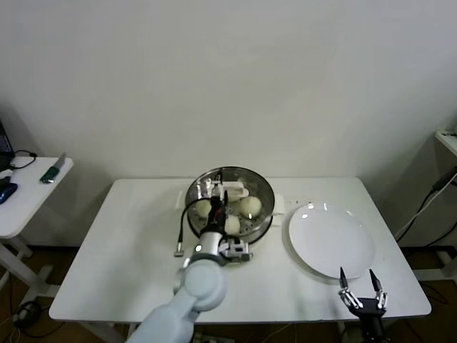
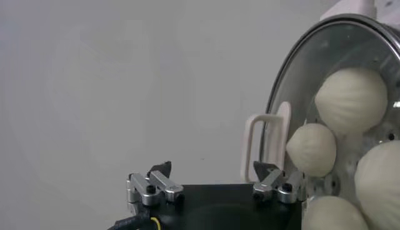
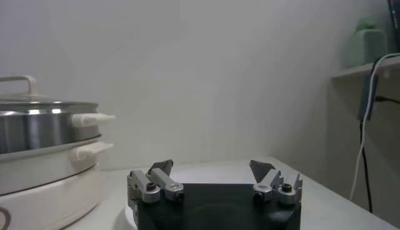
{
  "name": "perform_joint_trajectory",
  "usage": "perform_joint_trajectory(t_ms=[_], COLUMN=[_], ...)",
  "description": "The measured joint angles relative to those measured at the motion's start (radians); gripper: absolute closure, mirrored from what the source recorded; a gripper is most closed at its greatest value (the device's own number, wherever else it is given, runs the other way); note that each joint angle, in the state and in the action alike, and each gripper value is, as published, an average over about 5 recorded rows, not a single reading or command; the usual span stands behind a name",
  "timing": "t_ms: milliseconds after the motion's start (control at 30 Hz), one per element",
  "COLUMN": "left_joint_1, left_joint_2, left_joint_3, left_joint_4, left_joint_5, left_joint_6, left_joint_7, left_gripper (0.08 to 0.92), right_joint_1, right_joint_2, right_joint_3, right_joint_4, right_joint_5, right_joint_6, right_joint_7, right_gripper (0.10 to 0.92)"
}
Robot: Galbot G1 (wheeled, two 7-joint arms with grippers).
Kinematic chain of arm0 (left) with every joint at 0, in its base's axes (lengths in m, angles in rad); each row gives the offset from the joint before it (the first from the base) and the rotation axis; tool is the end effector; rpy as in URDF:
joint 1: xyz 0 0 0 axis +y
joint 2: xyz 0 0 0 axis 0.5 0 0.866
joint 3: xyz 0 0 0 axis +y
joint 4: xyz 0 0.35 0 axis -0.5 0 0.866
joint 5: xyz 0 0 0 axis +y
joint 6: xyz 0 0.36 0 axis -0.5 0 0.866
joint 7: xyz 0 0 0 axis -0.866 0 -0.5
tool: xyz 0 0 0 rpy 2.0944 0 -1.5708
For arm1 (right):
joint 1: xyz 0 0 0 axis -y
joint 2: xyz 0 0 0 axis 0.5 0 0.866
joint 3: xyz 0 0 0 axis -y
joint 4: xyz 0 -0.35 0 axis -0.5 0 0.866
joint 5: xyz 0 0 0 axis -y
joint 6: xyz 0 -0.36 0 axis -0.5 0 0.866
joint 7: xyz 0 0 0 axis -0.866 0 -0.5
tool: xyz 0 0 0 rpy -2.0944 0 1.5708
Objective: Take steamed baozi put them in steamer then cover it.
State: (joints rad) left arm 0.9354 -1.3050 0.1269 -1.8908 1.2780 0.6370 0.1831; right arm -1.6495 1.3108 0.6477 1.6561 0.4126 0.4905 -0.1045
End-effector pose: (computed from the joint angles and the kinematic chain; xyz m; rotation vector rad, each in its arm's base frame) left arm 0.3018 -0.1375 -0.2507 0.1005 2.3267 2.0108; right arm 0.1249 -0.1250 -0.4465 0.0750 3.1242 0.1228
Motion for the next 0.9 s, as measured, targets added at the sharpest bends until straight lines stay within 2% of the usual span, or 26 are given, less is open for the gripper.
perform_joint_trajectory(t_ms=[167, 400, 600, 900], left_joint_1=[0.043, 0.132, 0.246, 0.452], left_joint_2=[0.063, 0.124, 0.134, 0.123], left_joint_3=[-0.028, -0.147, -0.31, -0.567], left_joint_4=[-0.089, -0.198, -0.244, -0.217], left_joint_5=[-0.132, -0.448, -0.763, -1.15], left_joint_6=[-0.03, -0.13, -0.253, -0.476], left_joint_7=[-0.04, -0.147, -0.204, -0.22], left_gripper=[0.177, 0.177, 0.177, 0.177], right_joint_1=[0.003, -0.007, -0.012, -0.013], right_joint_2=[0.007, 0.01, 0.009, 0.015], right_joint_3=[-0.008, -0.01, -0.008, -0.007], right_joint_4=[0.002, 0.027, 0.052, 0.071], right_joint_5=[-0.01, -0.037, -0.062, -0.086], right_joint_6=[-0.012, -0.034, -0.049, -0.051], right_joint_7=[0.007, 0.03, 0.038, 0.052], right_gripper=[0.203, 0.203, 0.203, 0.203])
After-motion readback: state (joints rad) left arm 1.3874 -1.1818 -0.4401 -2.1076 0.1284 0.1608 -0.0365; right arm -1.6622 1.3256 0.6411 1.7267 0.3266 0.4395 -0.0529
